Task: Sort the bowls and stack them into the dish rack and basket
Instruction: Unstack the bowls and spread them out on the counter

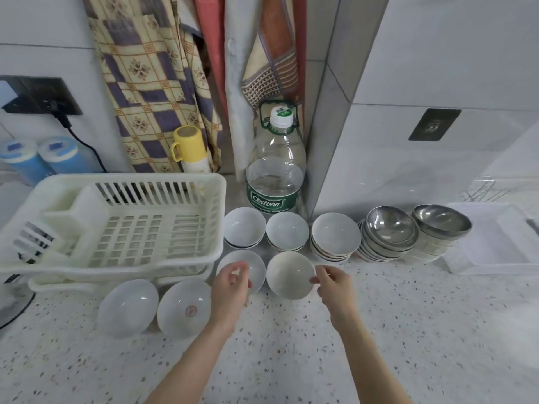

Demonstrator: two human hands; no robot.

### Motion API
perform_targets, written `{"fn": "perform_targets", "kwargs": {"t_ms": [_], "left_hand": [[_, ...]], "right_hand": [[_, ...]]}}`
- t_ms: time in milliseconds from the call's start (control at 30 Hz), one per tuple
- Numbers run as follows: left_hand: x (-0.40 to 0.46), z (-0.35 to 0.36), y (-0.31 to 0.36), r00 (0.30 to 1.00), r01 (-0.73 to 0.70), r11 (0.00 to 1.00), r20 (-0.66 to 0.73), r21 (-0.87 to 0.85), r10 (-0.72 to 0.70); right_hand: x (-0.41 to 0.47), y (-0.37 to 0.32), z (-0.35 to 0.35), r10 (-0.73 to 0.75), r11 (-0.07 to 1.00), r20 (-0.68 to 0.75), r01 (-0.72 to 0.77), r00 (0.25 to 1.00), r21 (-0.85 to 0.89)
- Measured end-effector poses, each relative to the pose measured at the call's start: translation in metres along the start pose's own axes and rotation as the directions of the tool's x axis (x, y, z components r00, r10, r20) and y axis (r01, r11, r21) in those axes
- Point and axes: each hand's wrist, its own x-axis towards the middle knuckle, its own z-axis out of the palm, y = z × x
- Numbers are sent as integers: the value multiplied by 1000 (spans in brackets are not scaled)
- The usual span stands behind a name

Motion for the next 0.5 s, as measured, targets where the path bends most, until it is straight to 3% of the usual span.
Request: {"fn": "perform_targets", "kwargs": {"t_ms": [167,267,500], "left_hand": [[44,42,26,980,131,987,-136,-89,-143],[62,50,34,962,203,963,-145,-178,-230],[86,52,34,929,270,915,-169,-301,-329]], "right_hand": [[51,-25,15,41,984,92,-24,995,-177],[69,-29,34,111,955,159,-60,981,-291],[88,-26,57,195,946,107,-159,975,-282]]}}
